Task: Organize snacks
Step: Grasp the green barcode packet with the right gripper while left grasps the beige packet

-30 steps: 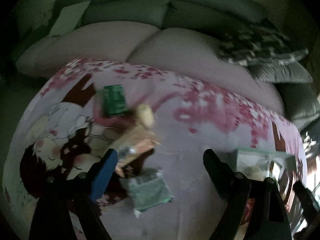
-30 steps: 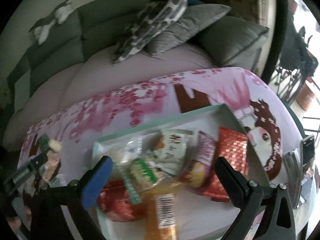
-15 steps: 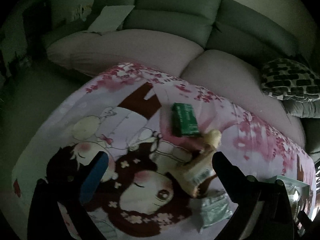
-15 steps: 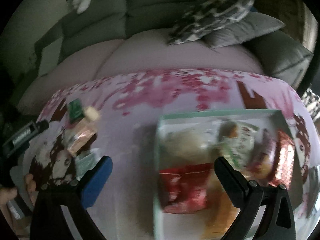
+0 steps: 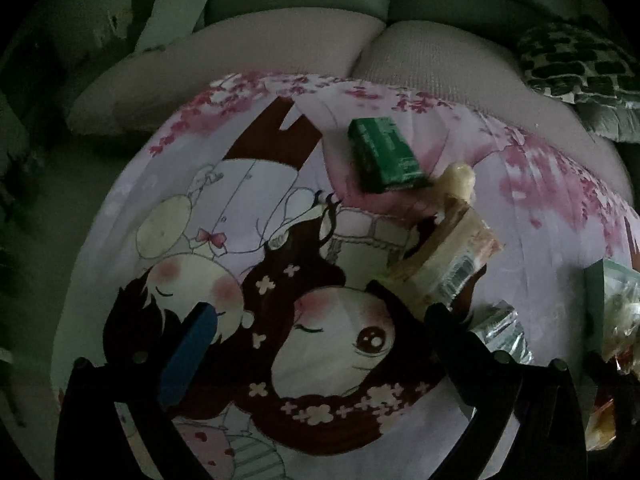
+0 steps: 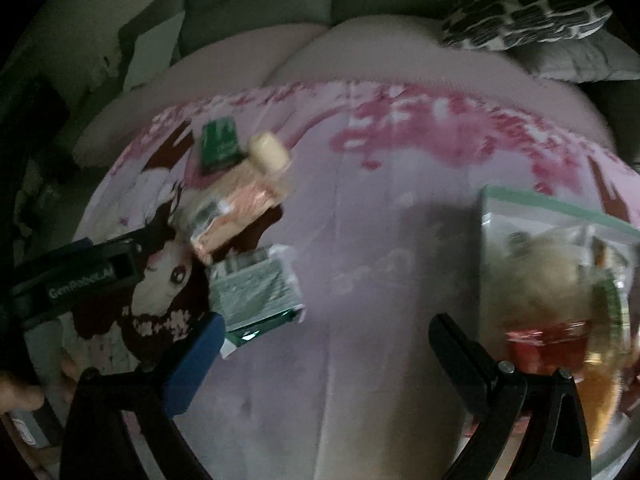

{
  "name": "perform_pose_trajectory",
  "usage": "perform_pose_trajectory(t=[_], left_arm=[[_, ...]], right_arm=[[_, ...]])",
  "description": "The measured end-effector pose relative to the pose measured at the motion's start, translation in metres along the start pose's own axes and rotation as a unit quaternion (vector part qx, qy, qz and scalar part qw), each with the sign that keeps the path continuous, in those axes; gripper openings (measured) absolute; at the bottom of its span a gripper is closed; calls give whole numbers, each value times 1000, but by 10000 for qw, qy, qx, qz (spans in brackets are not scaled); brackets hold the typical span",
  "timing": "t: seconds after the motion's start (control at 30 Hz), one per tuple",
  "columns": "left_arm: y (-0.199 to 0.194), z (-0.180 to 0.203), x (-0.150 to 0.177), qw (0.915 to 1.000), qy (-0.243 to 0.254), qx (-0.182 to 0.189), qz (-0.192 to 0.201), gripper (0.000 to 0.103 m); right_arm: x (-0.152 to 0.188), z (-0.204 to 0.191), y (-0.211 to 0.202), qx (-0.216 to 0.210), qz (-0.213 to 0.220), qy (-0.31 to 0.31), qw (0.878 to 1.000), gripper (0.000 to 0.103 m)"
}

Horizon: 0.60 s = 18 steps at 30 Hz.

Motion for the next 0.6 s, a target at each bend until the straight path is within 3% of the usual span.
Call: perform_pose_trajectory(t=[0.27,0.6], left_arm=[[24,-17,6,9988,-65,-31,-486,103],[21,-23,-6,9987,-283,342,-239,103]], right_arm=[[2,-25,19,-63,-111,-398,9991,103],[0,-37,45,261,-207,-712,9969,103]])
Point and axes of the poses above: each gripper's, at about its wrist camera, not at the fingertips, and y roughly the way its jaws point, z to its right, x to its underside, the point moved 3 cm from there along y, roughly the way its jaws point, and after that the axes turned 2 degrees about z, right-handed, at the moved point
